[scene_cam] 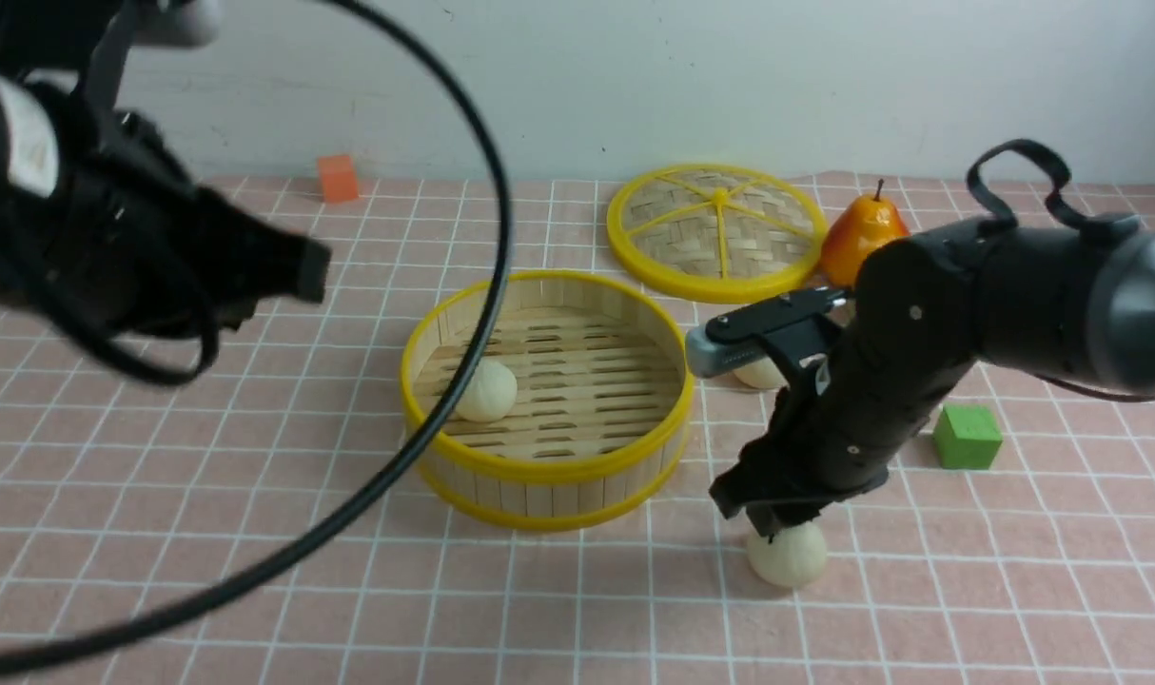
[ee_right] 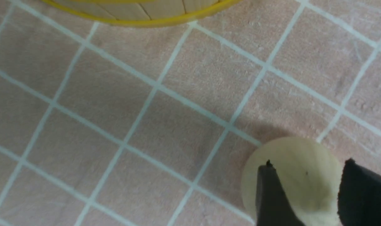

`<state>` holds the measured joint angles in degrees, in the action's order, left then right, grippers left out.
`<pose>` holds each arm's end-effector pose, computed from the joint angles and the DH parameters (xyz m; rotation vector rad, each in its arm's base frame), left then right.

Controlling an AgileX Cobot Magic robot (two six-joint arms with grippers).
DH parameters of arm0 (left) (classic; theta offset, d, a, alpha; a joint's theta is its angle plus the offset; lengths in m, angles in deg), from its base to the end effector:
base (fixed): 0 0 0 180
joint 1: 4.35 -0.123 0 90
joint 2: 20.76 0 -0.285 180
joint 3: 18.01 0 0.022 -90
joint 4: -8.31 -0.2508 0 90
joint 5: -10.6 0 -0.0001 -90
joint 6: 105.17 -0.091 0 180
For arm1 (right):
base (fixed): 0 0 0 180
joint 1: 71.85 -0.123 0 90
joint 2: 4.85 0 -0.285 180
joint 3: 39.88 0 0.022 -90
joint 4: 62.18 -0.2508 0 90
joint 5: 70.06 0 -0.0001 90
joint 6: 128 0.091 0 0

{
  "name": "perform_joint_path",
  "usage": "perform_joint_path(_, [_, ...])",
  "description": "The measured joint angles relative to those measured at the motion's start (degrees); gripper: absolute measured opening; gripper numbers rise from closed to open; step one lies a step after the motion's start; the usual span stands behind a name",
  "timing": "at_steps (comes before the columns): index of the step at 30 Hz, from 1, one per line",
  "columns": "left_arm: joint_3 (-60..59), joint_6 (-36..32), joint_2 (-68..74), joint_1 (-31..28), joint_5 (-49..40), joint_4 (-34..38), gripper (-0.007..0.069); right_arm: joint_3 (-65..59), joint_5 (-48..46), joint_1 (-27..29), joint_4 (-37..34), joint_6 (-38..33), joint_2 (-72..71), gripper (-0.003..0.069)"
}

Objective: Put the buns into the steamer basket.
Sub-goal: Use the right arm to grab a steamed stuffed bun, then use the right arm to put the steamed stuffed bun into the steamer, then use the right arm to grab a steamed stuffed bun

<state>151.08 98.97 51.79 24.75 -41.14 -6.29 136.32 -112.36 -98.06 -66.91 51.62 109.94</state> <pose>0.2054 -0.0937 0.3830 0.1888 2.3219 -0.1525 0.3387 0.1724 0.1952 -0.5783 2.7649 0.1969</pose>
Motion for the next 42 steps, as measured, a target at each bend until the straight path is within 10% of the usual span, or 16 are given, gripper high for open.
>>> perform_joint_path(9, [-19.8,2.6,-16.5,0.0,-6.3,-5.8,-0.0013,2.7,-3.0,0.0,5.8,-1.0,1.1,0.002])
perform_joint_path(15, [-31.5,6.0,-26.3,0.0,-0.6,-9.5,-0.0013,15.2,-8.2,-3.2,9.8,-2.2,-1.2,0.0006])
perform_joint_path(25, [-39.0,10.4,-27.7,0.0,13.2,-13.3,-0.0013,23.0,8.6,-10.0,13.5,-10.4,8.5,0.001])
perform_joint_path(42, [-39.3,10.5,-27.7,0.0,13.5,-13.7,-0.0013,32.3,-6.5,-8.0,13.5,-5.6,8.8,0.0484])
